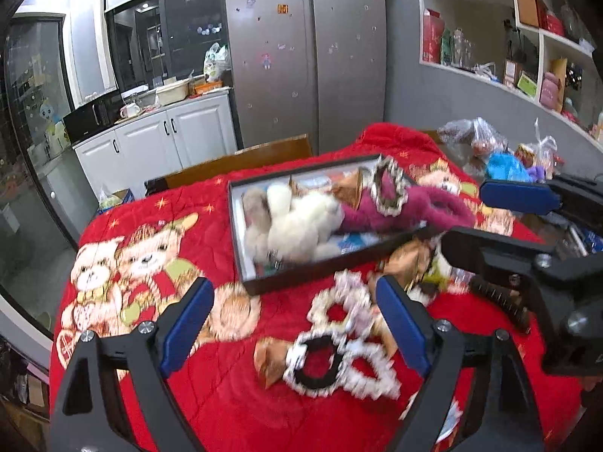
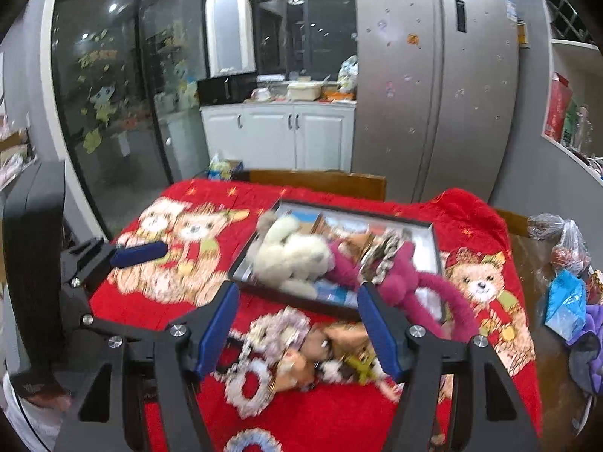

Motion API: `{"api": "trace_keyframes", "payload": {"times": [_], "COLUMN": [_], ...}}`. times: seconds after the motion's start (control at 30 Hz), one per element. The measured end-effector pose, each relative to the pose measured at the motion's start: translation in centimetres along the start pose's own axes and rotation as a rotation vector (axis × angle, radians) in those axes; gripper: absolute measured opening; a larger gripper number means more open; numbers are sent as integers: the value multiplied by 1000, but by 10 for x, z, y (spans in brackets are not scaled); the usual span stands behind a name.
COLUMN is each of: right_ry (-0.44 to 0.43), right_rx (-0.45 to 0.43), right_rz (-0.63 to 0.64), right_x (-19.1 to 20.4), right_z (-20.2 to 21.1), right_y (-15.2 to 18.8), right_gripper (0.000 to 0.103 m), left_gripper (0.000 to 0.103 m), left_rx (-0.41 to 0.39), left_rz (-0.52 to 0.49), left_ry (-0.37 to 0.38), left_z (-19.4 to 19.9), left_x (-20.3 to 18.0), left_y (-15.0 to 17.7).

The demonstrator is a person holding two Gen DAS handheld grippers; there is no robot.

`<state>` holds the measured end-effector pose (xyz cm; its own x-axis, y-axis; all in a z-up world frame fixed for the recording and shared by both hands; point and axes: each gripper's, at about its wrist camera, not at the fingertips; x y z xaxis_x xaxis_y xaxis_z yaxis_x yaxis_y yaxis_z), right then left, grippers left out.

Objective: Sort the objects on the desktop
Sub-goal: 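Withdraw both grippers from the box toward the scattered items, then grasp tan cartoon snack packet with right gripper while left gripper grasps black lace scrunchie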

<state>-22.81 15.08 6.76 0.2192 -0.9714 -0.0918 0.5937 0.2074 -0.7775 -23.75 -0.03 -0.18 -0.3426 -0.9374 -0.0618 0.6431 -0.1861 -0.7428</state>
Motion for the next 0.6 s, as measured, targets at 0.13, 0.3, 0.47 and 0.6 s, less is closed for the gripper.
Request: {"api": "trace_keyframes", "payload": {"times": [0.13,0.3,0.47,0.6], "right_ry": [-29,-50,-31,-5], "right_rx": [24,69,112,120], "right_rz": [0,-13,-14,6], "right_x": [9,16,18,20], "right_z": [-2,-11,-27,-45], "right_y": [21,47,65,72], "right_gripper": [67,67,67,67], "left_gripper": [89,89,89,89], "left_rx": [62,98,121,152], "left_rz": [16,41,57,54], "left_ry": [3,31,47,43], "left_z": [-16,-30,-44,-62], "left_x": [3,2,1,1], "left_y": [26,54,68,73]}}
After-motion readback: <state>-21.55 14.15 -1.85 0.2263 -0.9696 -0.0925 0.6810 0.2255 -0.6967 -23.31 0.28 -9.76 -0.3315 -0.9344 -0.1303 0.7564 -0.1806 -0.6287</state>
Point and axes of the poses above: each gripper's, at about its wrist camera, not at the fingertips, and z roughly against the way its jaws point, x to its left, y to its underside, and after that the axes turned 10 degrees about y, right-handed
